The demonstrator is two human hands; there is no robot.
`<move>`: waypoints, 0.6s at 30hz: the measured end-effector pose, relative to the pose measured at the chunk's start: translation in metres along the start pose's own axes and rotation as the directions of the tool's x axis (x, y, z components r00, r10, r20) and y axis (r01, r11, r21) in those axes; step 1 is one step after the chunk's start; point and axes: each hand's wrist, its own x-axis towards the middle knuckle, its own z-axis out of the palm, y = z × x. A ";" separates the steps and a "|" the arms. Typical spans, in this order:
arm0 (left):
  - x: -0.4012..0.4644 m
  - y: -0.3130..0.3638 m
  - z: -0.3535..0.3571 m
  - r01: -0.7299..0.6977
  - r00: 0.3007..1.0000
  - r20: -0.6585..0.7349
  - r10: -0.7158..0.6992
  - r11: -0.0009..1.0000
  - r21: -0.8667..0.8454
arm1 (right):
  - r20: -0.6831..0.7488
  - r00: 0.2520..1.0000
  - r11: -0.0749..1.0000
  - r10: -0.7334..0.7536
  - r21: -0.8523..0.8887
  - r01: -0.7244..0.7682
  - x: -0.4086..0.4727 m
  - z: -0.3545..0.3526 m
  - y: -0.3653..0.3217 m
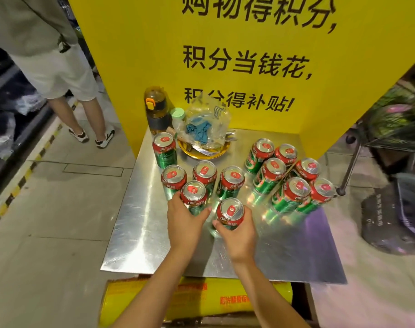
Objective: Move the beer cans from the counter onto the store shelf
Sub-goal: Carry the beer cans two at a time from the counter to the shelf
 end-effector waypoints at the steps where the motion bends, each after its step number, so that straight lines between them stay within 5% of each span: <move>1: 0.001 0.001 0.005 0.012 0.999 -0.042 -0.012 1.000 -0.002 | 0.004 1.000 1.000 -0.006 -0.001 0.006 0.000 -0.001 0.000; 6: 0.002 0.003 0.013 0.021 0.987 -0.157 -0.020 1.000 0.009 | 0.018 1.000 1.000 -0.019 0.009 0.019 0.002 -0.001 0.002; 18: -0.036 -0.005 -0.064 0.048 0.992 -0.099 -0.077 0.960 -0.274 | 0.173 0.975 0.979 0.142 0.119 -0.163 0.003 -0.016 -0.014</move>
